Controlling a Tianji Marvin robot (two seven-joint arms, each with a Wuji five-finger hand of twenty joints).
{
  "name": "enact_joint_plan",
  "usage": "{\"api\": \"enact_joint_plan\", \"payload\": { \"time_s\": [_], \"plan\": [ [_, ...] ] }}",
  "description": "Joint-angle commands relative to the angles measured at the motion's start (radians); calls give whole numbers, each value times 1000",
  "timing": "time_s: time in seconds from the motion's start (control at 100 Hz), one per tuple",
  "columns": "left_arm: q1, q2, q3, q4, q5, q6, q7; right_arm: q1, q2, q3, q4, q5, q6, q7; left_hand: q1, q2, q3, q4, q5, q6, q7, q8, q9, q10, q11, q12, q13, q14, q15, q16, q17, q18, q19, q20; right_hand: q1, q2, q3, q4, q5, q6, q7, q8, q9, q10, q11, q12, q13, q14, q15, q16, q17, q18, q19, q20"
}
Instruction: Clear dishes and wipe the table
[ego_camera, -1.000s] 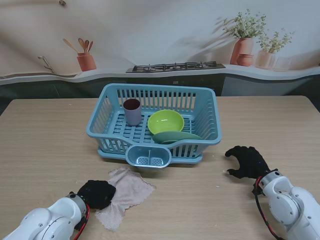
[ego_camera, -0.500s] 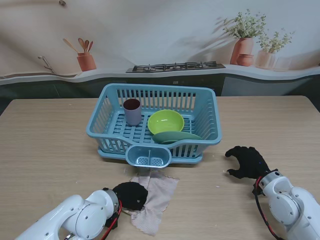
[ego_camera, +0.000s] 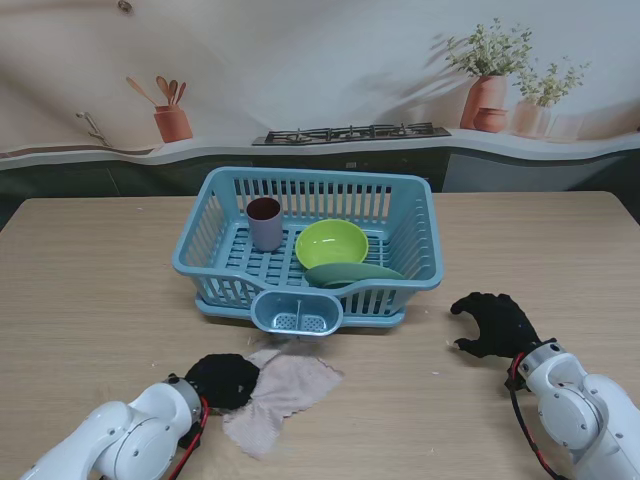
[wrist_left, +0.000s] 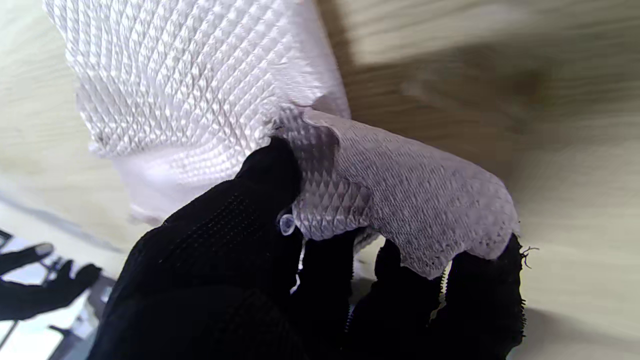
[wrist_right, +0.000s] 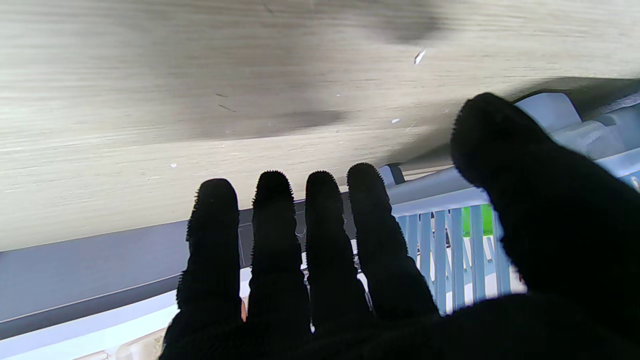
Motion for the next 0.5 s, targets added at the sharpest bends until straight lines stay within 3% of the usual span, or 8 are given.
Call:
{"api": "enact_joint_plan", "payload": {
  "time_s": [0.0, 0.15, 0.3, 0.38, 0.49],
  "plan": [
    [46, 8, -43, -7, 24, -3, 9, -3, -2, -1, -1, -4, -6, 14, 85, 11, 91, 43, 39, -19, 52, -2, 11, 16, 6, 1, 17, 17, 7, -8, 11, 65, 42, 1, 0, 11, -16, 21, 0, 4, -6, 12, -12, 12, -14, -13, 1, 1, 1, -6, -9, -16, 9, 10],
    [126, -6, -157, 2, 103, -75, 126, -3, -3, -1, -1, -1, -7, 10, 81, 10, 96, 41, 41, -22, 50, -3, 12, 11, 5, 3, 15, 13, 5, -10, 4, 65, 36, -2, -2, 13, -18, 21, 0, 5, -6, 12, -12, 11, -15, -14, 0, 1, -1, -6, -9, -16, 8, 10],
    [161, -16, -209, 27, 135, -99, 227, 0, -4, 0, 0, 3, -12, 4, 80, 9, 98, 40, 42, -21, 48, -4, 13, 11, 4, 5, 15, 13, 5, -10, 0, 65, 34, -4, -4, 17, -21, 21, 1, 4, -5, 12, -11, 10, -14, -13, 4, 1, 0, -6, -7, -18, 9, 10],
    [163, -18, -208, 32, 127, -95, 243, -1, -7, 1, -3, 15, -13, 1, 81, 7, 98, 40, 44, -20, 46, -4, 14, 12, 3, 6, 14, 12, 4, -10, -1, 65, 35, -4, -2, 16, -21, 21, 1, 6, -5, 12, -9, 12, -13, -13, 5, 1, 1, -6, -3, -22, 9, 10],
    [143, -15, -180, 33, 110, -89, 216, -7, -13, 3, -15, 49, -7, -2, 76, -2, 109, 40, 54, -18, 43, -9, 28, 12, -4, 0, 32, 8, 2, -14, 15, 65, 35, -8, 0, 14, -19, 21, 3, 4, -4, 13, -7, 11, -12, -13, 8, 4, 3, -5, 0, -24, 10, 9]
  ]
}}
